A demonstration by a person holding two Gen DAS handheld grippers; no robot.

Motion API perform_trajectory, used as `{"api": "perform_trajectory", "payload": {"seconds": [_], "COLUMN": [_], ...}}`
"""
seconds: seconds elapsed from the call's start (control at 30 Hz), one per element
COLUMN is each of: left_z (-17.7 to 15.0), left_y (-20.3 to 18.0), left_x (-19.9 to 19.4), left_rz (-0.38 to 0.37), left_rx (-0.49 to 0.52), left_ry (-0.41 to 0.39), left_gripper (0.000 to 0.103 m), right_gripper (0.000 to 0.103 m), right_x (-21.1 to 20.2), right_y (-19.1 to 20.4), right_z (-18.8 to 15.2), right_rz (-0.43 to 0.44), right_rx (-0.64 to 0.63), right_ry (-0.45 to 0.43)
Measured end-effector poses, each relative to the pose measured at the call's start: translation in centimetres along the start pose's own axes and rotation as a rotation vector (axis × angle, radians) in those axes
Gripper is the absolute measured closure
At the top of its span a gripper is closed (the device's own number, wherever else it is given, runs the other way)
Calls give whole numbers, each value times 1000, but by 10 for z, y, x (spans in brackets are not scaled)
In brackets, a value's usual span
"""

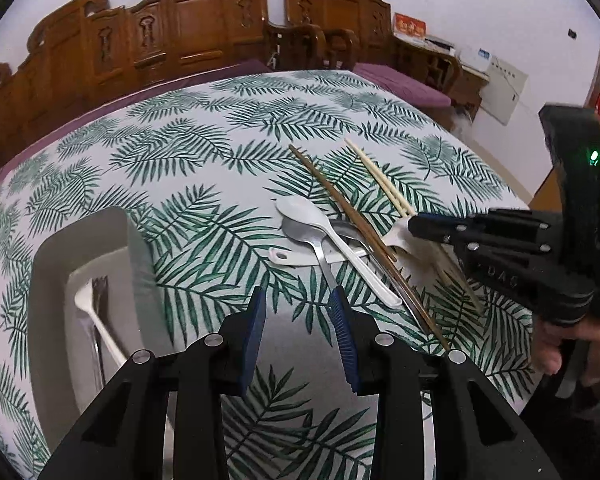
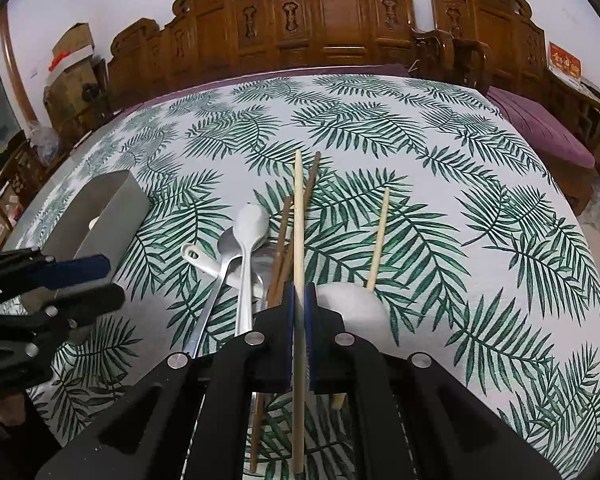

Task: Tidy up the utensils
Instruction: 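Grasp a metal spoon with the left tool while the right tool grasps a wooden chopstick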

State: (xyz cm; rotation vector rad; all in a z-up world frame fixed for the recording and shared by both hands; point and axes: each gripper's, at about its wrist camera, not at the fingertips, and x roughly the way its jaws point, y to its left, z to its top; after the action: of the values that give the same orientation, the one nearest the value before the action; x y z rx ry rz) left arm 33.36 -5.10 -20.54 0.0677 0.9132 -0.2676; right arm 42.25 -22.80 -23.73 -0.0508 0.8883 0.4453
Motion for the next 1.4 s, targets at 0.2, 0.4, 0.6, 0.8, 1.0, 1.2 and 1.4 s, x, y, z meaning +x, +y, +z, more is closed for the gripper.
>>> {"api": "perform_trajectory", "payload": {"seconds": [0.2,0.4,0.6,0.8,1.0,1.2,1.4], "left_z": [6,10,13,22,20,15,16], "left_y": [-7,-16,-20,-24,-17,-3,9], "left_x": [15,39,68,74,72,53,25], "left_rz": [-6,-11,19,75,76,84,96], "left_rx": [12,8,-11,5,2,-5,-10], "left_ry": [41,100,146,149,163,130,89], "left_gripper": [71,72,73,82,98,98,98], "right_gripper": [97,97,97,97,97,97,97], "right_x": [-3,-5,-4,-3,-1,1,0], "right_y": [-12,-15,-17,-14,-9,-3,12], "right_z": [3,3,3,4,4,3,1], "right_rz": [12,16,21,33,38,45,51], "right_rx": [38,49,56,50,43,37,10], "right_ry": [-14,-18,-20,-19,-15,-9,-10]}}
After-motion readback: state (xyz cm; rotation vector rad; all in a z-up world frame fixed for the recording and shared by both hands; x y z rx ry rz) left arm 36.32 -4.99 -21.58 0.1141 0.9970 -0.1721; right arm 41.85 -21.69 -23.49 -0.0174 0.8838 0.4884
